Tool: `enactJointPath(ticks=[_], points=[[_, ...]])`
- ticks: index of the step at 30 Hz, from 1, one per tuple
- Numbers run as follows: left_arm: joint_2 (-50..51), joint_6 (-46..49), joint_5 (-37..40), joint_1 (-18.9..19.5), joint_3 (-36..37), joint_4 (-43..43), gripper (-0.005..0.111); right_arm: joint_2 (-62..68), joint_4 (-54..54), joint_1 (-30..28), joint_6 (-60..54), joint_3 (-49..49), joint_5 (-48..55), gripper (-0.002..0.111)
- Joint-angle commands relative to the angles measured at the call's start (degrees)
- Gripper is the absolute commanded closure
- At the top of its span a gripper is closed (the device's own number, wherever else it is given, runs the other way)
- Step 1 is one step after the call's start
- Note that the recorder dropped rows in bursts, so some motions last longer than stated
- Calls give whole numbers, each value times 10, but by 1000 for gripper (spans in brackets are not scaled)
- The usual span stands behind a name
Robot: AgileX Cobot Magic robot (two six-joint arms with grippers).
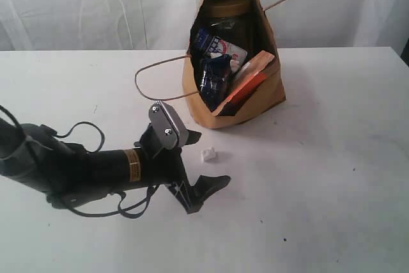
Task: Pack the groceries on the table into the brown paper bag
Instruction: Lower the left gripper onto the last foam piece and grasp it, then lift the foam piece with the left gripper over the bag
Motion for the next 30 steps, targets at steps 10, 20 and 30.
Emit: enactJointPath(ticks=[10, 20, 30], points=[[66, -1, 18, 1, -78, 16, 2, -4, -3, -3, 1, 1, -2, 108], [69, -1, 41, 1, -78, 11, 7, -4, -3, -3, 1, 1, -2, 108], [68, -1, 43, 1, -78, 25, 103, -4, -3, -3, 1, 1, -2, 108]])
